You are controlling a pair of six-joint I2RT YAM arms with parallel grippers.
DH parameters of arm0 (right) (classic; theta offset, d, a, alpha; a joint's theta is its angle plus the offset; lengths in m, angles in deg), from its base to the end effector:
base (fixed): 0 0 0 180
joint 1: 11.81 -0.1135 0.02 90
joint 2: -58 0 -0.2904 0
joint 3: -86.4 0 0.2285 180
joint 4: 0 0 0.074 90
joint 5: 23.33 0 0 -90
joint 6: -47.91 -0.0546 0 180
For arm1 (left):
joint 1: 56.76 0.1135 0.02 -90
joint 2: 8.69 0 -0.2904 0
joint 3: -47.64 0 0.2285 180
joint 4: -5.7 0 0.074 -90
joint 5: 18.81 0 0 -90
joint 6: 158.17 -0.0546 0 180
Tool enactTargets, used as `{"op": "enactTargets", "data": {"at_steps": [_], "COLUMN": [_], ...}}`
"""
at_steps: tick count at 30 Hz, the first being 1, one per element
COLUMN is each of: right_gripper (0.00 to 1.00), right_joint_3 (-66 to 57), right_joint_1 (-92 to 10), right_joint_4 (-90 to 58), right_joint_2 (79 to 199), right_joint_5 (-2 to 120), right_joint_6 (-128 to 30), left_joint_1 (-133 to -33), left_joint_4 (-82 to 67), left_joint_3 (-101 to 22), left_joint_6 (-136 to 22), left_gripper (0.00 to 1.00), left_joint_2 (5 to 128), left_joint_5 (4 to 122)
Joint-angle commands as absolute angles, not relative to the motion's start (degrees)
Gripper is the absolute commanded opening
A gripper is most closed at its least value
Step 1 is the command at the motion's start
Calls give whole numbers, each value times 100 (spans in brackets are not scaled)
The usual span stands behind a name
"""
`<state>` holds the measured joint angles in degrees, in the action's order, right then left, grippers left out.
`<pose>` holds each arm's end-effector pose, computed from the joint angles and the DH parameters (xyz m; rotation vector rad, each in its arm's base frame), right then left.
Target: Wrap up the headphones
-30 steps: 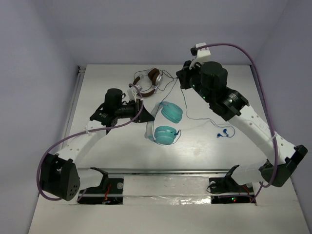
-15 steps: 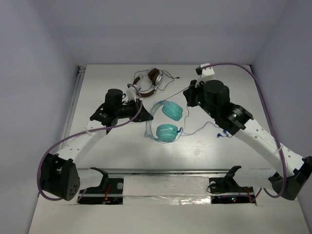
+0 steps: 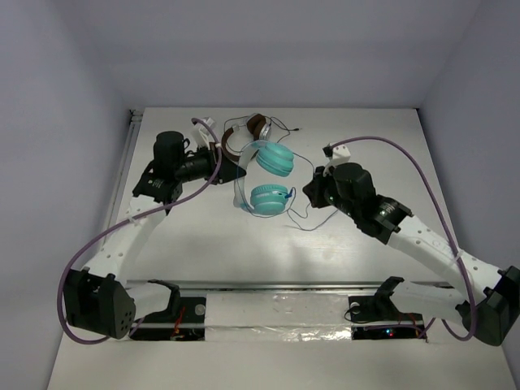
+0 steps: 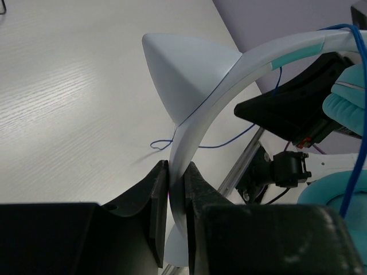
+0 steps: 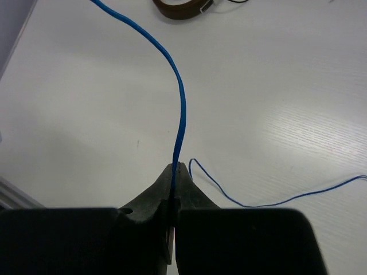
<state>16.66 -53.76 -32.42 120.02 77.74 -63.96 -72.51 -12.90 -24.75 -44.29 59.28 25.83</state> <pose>0.1752 0.1433 0.3473 -0.2295 2.0187 0.5200 0.2280 -0.1047 0.3728 0.4608 1.8535 -1.1935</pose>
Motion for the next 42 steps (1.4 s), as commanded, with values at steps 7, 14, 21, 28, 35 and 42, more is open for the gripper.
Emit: {"op": "enactTargets", "data": {"at_steps": [7,14,21,28,35,42], "right_gripper": [0,0,0,6,38,64], "right_joint_3": [2187,2609,2741,2987,3250,3514], "right_joint_1": [-5356,-5356,-5356,-5470,-5470,-5523], "right_joint_4": [-2016,-1268,-1128,-294,1077,2247], "right_joint_2": [11829,11944,12075,12418,12883,13490], "right_joint_5": [6424,5727,5323,4893,4506,4530], "right_joint_6": [-6784,-6916,-6916,-7118,-7338,-7567], "left_joint_1": [-7135,-7073,-6862,-6862,-6862,-6862], "left_joint_4": [-1041,-1487,-1902,-1340,-1383,-1401], "left_joint_3": [-3086,-3490,-3842,-3746,-3842,-4211], "left_joint_6": [-4119,-4232,-4453,-3996,-3899,-3767], "left_gripper": [0,0,0,0,0,0], "left_joint_2": [5758,5820,5846,5925,5837,5925], "left_joint_5": [2496,3136,3542,3217,3357,3419]}}
